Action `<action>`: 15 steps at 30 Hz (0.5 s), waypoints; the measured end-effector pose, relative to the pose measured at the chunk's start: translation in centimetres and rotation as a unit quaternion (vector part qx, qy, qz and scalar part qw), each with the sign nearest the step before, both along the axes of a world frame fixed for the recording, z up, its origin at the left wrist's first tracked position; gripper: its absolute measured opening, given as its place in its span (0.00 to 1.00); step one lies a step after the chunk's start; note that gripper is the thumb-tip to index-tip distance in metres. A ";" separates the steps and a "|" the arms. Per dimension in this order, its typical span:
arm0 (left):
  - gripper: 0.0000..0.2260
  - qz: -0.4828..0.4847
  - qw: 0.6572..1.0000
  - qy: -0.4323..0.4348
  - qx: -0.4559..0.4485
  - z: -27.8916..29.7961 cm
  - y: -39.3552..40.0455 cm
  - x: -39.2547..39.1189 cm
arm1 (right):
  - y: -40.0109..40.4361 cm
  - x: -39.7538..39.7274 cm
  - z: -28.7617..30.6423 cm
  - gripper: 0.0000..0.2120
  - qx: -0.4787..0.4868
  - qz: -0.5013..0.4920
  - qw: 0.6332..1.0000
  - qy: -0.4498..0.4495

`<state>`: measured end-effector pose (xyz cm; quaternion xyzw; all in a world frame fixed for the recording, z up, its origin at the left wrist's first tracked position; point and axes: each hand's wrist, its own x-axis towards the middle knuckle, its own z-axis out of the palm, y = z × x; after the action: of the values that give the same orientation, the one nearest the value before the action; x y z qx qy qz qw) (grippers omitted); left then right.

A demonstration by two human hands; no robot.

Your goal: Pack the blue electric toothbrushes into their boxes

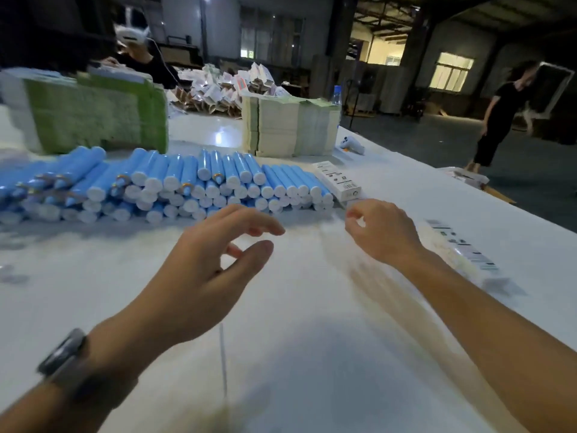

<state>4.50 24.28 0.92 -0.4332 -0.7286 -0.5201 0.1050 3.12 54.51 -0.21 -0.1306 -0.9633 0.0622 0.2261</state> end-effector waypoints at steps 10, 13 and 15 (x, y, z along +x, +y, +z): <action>0.13 0.392 0.914 -0.069 -0.074 -0.2 -13.0 -7.0 | -25.6 -2.8 1.1 0.13 -0.282 0.396 0.874 -0.015; 0.11 0.468 0.873 -0.101 -0.096 -0.7 -16.5 -7.8 | -29.1 -4.1 -0.4 0.12 -0.327 0.409 0.851 -0.034; 0.11 0.483 0.864 -0.111 -0.087 -0.5 -17.6 -8.0 | -30.6 -4.6 -1.0 0.12 -0.339 0.422 0.840 -0.045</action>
<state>-3.50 6.67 0.38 0.0263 -0.8959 -0.3831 0.2233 -1.52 23.87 -1.22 0.2169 -0.8529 0.4687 0.0764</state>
